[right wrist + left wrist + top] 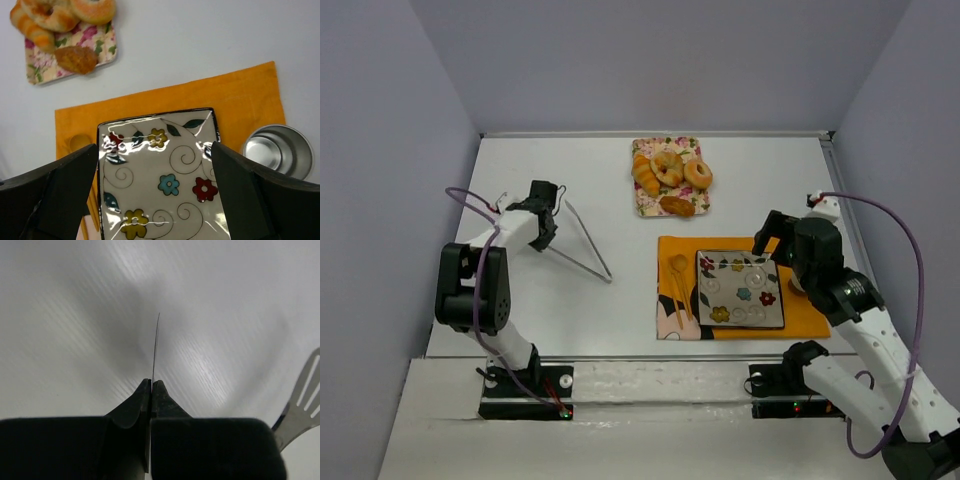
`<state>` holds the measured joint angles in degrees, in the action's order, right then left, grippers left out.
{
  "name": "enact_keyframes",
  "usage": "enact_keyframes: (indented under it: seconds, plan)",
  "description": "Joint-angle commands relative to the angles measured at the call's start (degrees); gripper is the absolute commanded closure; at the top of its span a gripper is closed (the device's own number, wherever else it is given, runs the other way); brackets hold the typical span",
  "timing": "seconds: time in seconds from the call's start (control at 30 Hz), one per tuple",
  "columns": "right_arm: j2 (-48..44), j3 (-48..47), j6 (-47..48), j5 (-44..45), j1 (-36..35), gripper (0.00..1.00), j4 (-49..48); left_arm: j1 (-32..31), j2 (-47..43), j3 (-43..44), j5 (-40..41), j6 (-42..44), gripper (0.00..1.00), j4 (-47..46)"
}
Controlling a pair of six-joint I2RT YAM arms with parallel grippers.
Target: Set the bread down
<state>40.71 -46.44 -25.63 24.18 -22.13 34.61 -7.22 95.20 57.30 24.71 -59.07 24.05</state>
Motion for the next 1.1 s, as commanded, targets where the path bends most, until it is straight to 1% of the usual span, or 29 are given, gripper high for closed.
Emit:
enact_keyframes:
  seconds: [0.0, 0.03, 0.07, 0.1, 0.13, 0.2, 0.23, 0.3, 0.33, 0.37, 0.4, 0.47, 0.53, 0.57, 0.63, 0.67, 0.73, 0.77, 0.83, 0.93, 0.97, 1.07]
  plan:
    - [3.8, -3.7, 8.7, -21.6, 0.1, 0.00, -6.3, -3.7, -12.1, 1.9, -3.3, 10.2, 0.94, -6.3]
    - [4.8, -3.7, 9.4, -26.0, 0.1, 0.00, -7.7, -4.5, -13.7, 1.9, -5.0, 10.2, 0.94, -8.2]
    - [6.6, -3.6, 10.2, -29.8, 0.1, 0.00, -10.8, -6.3, -15.4, 1.6, -7.5, 12.6, 0.94, -11.5]
    - [7.4, -3.5, 10.5, -36.2, -0.5, 0.00, -12.5, -7.2, -16.9, 1.4, -8.8, 13.6, 0.94, -13.0]
    - [8.0, -3.5, 10.8, -38.7, -1.1, 0.00, -13.9, -8.0, -19.8, 1.2, -11.1, 14.6, 0.94, -15.8]
    - [9.0, -3.5, 12.1, -42.8, -2.1, 0.00, -18.1, -9.6, -22.8, -0.2, -14.1, 16.3, 0.94, -19.1]
    - [9.6, -3.4, 12.4, -46.9, -2.6, 0.00, -19.4, -9.7, -25.7, -1.0, -18.1, 16.8, 0.94, -22.9]
    - [10.5, -3.3, 12.8, -51.7, -3.4, 0.00, -23.5, -9.8, -28.7, -4.1, -22.8, 17.3, 0.94, -28.5]
    - [11.6, -3.2, 12.8, -56.7, -4.1, 0.00, -24.9, -9.9, -31.4, -5.6, -24.6, 17.1, 0.94, -31.4]
    - [12.2, -3.2, 12.4, -59.1, -4.6, 0.00, -26.5, -10.0, -32.8, -6.9, -30.0, 17.2, 0.94, -37.8]
    - [12.9, -3.5, 11.7, -64.1, -4.6, 0.00, -29.0, -10.1, -34.1, -10.2, -32.5, 17.4, 0.94, -41.6]
    - [14.8, -3.8, 11.7, -68.2, -7.0, 0.00, -32.8, -10.2, -37.1, -13.4, -38.8, 16.5, 0.94, -49.3]
    - [15.5, -4.2, 12.1, -72.4, -9.2, 0.00, -36.1, -10.4, -38.8, -14.0, -40.4, 15.2, 0.94, -51.1]
    - [16.3, -4.5, 13.1, -73.3, -11.8, 0.00, -38.4, -10.6, -39.3, -14.8, -42.2, 15.0, 0.94, -53.4]
    - [17.3, -5.1, 14.2, -73.7, -14.3, 0.00, -40.0, -10.7, -40.3, -15.8, -43.9, 13.8, 0.94, -56.0]
    - [19.0, -6.1, 15.2, -72.4, -16.2, 0.00, -40.0, -10.9, -41.1, -16.9, -46.4, 12.7, 0.94, -59.6]
    - [21.1, -7.3, 15.8, -70.4, -17.0, 0.00, -40.1, -11.0, -42.2, -17.2, -48.3, 11.6, 0.94, -61.8]
    - [22.3, -8.5, 16.3, -70.3, -17.0, 0.00, -40.1, -11.0, -42.5, -17.5, -49.7, 11.0, 0.94, -64.0]
    - [25.4, -9.5, 16.5, -70.2, -17.5, 0.00, -40.2, -11.1, -43.3, -17.8, -50.4, 10.5, 0.94, -65.1]
    - [27.9, -10.5, 16.6, -71.4, -18.0, 0.00, -42.9, -11.2, -43.9, -18.4, -52.4, 9.3, 0.94, -67.6]
    - [28.5, -10.8, 16.6, -72.3, -18.0, 0.00, -43.5, -11.3, -44.0, -18.6, -53.4, 8.8, 0.94, -69.7]
    - [29.8, -11.0, 15.9, -74.4, -19.4, 0.00, -47.3, -11.6, -44.2, -20.4, -53.8, 6.7, 0.94, -73.2]
